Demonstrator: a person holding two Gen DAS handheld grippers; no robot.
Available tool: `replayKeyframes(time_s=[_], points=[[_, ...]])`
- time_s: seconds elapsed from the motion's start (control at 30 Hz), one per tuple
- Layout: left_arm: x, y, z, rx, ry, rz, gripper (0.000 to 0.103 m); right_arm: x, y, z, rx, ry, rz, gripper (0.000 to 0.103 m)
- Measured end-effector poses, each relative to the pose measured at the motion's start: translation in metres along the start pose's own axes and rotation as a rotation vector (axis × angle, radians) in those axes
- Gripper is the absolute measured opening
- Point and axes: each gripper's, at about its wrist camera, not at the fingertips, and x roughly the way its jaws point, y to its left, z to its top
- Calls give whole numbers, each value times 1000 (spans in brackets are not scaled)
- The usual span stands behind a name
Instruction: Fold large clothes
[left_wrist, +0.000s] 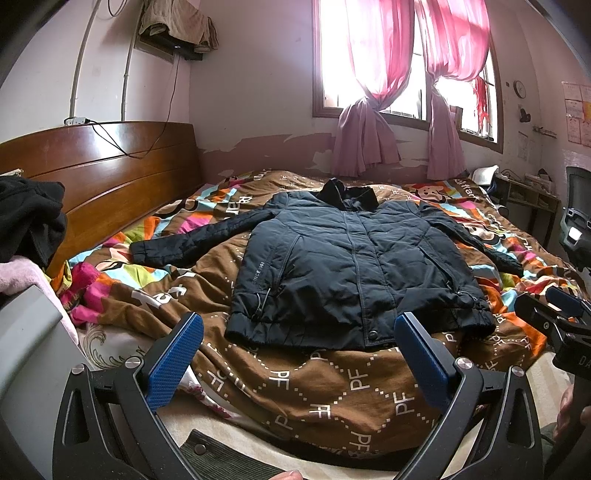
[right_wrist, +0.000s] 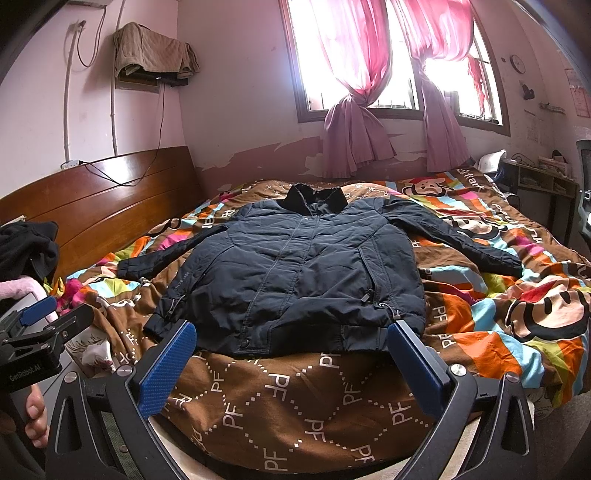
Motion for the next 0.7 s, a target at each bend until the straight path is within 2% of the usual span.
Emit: replayKeyframes(time_s=[0.37, 0.7], points=[[0, 1, -6, 8, 4, 11, 101, 1, -1, 2, 2, 4, 4, 103], [34, -2, -1, 42, 55, 50, 101, 20, -17, 8, 21, 26, -27, 103]])
